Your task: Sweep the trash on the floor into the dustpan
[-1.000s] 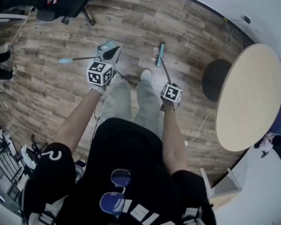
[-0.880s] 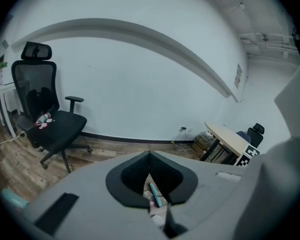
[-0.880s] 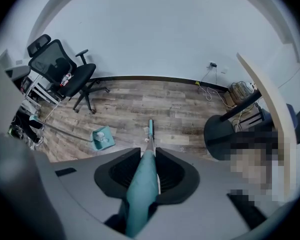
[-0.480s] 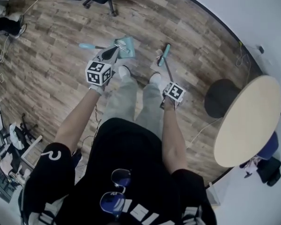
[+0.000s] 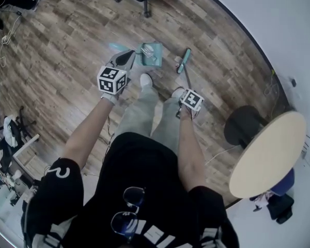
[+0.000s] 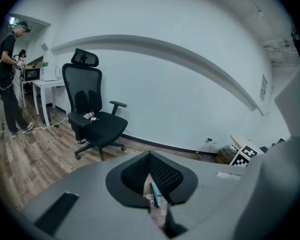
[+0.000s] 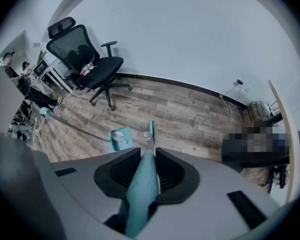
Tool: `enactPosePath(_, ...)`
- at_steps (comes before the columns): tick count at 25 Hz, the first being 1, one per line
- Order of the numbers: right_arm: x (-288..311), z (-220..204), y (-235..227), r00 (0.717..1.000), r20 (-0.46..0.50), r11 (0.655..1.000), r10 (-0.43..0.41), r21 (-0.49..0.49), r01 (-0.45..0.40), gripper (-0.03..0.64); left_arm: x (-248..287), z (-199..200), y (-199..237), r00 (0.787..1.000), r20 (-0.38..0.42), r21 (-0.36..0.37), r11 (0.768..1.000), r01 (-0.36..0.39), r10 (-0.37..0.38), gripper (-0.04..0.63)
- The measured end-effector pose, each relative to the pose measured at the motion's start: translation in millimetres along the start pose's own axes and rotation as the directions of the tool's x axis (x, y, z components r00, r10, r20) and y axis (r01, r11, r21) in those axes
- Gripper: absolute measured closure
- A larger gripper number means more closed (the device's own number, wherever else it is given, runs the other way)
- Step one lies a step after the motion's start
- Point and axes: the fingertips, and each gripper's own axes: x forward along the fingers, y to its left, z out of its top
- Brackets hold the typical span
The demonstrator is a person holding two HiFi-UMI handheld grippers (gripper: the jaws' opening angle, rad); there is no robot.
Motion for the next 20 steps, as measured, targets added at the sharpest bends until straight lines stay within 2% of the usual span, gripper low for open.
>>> enactPosePath(1, 0, 3, 15, 1.000, 0.009, 1.000, 0.027, -0.011, -0.027, 0.531, -5, -1, 7, 1.000, 0.003, -0.008, 1.000, -0.010, 0.010, 0.598)
enactPosePath(2, 0, 8, 38, 0.995, 0.029, 0.995, 0.099, -0.013, -0.099, 0.531, -11, -3, 15, 1.000, 0.006, -0.016, 1.000, -0.020, 0.020, 0.598)
enactPosePath(4, 0, 20, 93, 0.959, 0.066, 0.962, 0.274, -0.031, -0.273, 0.531, -21, -5, 32, 0.999, 0.012, -0.034, 0.998, -0.043, 0.043, 0.598)
enactPosePath(6, -3, 27, 122, 0.938, 0.060, 0.938, 0.343, -0.087, -0.337, 0.531, -31, -5, 49, 0.997, 0.020, -0.058, 0.996, -0.070, 0.071, 0.598)
enactPosePath(11, -25, 46, 143, 0.931, 0.061, 0.916, 0.359, -0.216, -0.339, 0.531, -56, 5, 80, 0.991, 0.053, -0.104, 0.988, -0.113, 0.119, 0.598)
enactPosePath(14, -39, 52, 158, 0.919, 0.056, 0.896, 0.390, -0.254, -0.365, 0.531, -67, 16, 92, 0.987, 0.081, -0.120, 0.985, -0.125, 0.136, 0.598)
enactPosePath(20, -56, 56, 137, 0.942, 0.071, 0.916, 0.328, -0.269, -0.298, 0.531, -75, 33, 95, 0.984, 0.123, -0.135, 0.984, -0.115, 0.132, 0.598)
